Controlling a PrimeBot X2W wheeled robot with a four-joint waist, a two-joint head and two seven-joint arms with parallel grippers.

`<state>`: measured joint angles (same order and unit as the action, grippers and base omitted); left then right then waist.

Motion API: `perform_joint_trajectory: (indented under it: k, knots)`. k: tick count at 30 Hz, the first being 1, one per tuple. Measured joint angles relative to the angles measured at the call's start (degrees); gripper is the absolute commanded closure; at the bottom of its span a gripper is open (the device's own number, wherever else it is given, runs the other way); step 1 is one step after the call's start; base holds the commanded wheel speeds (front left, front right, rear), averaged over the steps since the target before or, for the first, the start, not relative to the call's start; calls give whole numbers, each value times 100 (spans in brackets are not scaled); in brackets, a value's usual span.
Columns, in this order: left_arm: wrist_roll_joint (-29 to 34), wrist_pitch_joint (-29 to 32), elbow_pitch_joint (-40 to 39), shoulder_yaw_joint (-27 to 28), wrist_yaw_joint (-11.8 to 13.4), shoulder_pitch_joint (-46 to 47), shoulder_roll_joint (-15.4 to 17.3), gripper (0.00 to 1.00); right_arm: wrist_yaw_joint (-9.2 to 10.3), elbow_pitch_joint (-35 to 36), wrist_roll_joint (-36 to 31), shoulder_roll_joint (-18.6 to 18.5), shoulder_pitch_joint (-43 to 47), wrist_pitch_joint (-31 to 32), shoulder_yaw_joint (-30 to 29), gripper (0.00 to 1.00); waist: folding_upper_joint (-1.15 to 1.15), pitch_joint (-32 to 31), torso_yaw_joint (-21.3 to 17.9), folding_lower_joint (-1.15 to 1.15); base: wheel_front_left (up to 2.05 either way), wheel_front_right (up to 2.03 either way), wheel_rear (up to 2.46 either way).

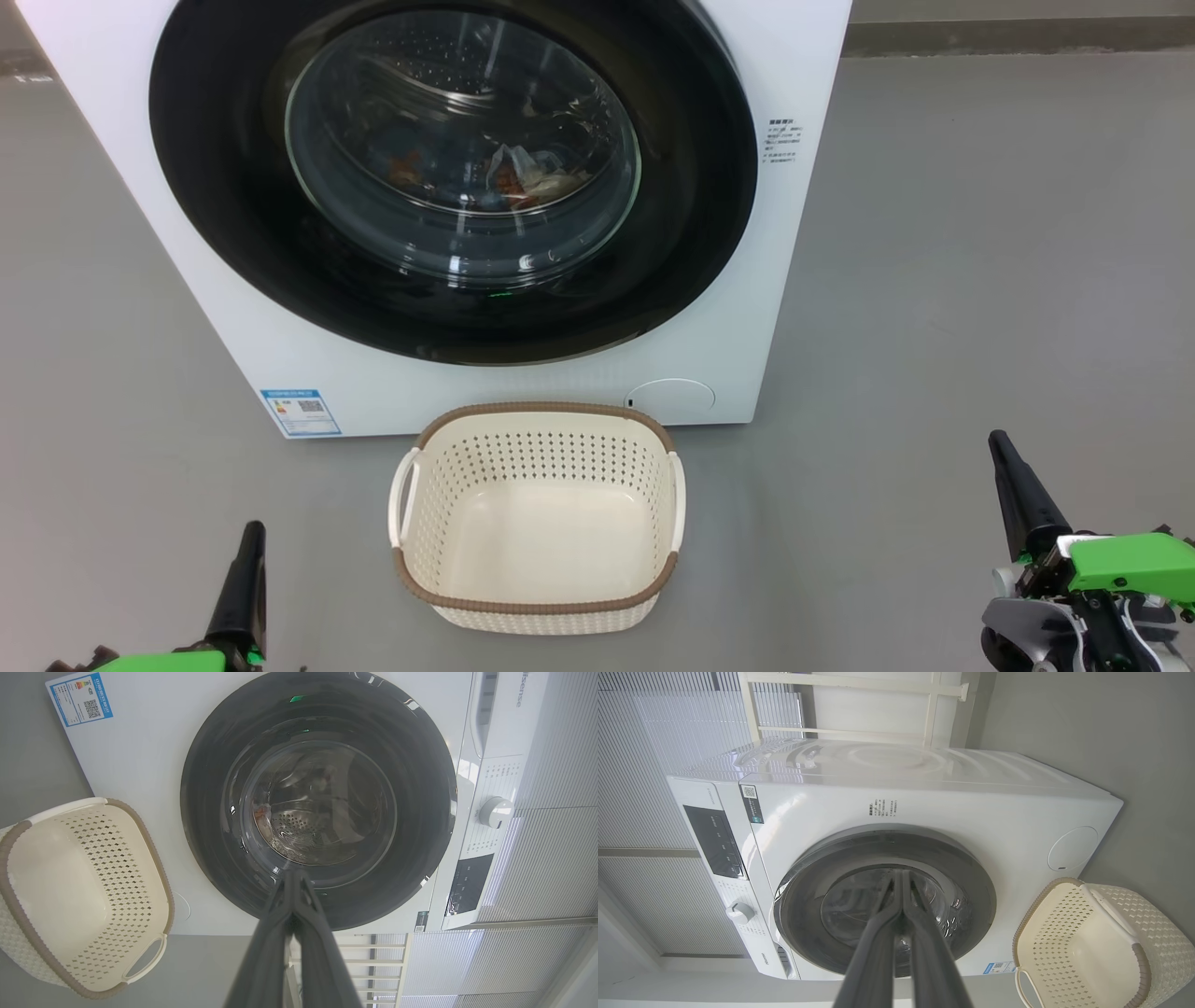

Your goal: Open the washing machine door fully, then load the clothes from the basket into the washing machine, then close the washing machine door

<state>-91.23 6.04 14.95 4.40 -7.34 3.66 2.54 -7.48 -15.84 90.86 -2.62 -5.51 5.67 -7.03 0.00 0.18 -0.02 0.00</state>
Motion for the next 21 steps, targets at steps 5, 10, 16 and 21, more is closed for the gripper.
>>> perform_joint_trajectory:
  k: [5,10,16,21]
  knots:
    - [-48,10,0,23,0,7,-4,100,0,10,138,7,1,38,-32,100,0,-1,2,0,0,0,0]
    - [-48,10,0,25,0,7,-5,100,0,10,138,9,1,38,-35,100,0,-1,2,0,0,0,0]
    - [-48,10,0,26,0,8,-8,100,0,10,138,10,1,38,-37,100,0,-1,2,0,0,0,0]
    - [-48,10,0,26,0,8,-9,100,0,10,138,10,1,38,-38,100,0,-1,2,0,0,0,0]
